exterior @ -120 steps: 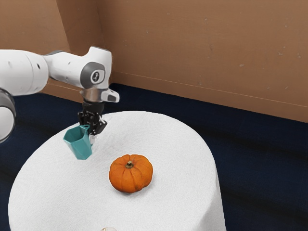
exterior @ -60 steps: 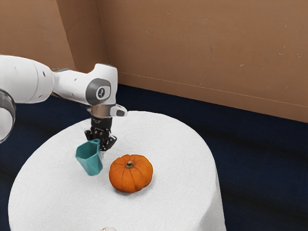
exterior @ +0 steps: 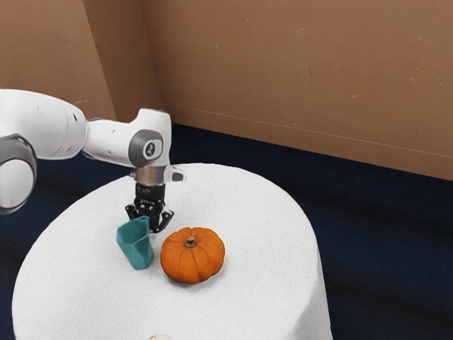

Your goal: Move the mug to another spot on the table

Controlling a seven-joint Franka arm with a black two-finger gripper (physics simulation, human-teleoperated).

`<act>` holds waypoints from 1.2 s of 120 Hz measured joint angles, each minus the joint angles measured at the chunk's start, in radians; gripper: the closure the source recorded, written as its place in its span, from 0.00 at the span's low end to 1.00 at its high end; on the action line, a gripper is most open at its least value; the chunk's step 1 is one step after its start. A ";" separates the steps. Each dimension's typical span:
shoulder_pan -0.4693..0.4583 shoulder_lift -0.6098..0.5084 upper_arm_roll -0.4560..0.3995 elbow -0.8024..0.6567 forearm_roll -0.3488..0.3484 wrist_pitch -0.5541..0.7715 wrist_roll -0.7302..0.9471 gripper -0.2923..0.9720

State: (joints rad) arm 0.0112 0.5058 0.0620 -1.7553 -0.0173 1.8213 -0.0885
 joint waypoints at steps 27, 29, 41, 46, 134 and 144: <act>0.001 0.005 0.000 0.000 -0.015 0.013 -0.023 0.64; 0.001 0.006 -0.001 0.000 -0.017 0.014 -0.023 0.62; 0.001 0.006 -0.001 -0.001 -0.024 0.015 -0.028 0.48; 0.001 0.006 -0.001 -0.001 -0.026 0.016 -0.030 0.44; 0.001 -0.333 -0.048 0.293 -0.019 -0.091 0.000 0.24; 0.004 -0.403 -0.116 0.403 0.000 -0.209 0.011 0.24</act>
State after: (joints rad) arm 0.0149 0.1026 -0.0540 -1.3524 -0.0169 1.6123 -0.0775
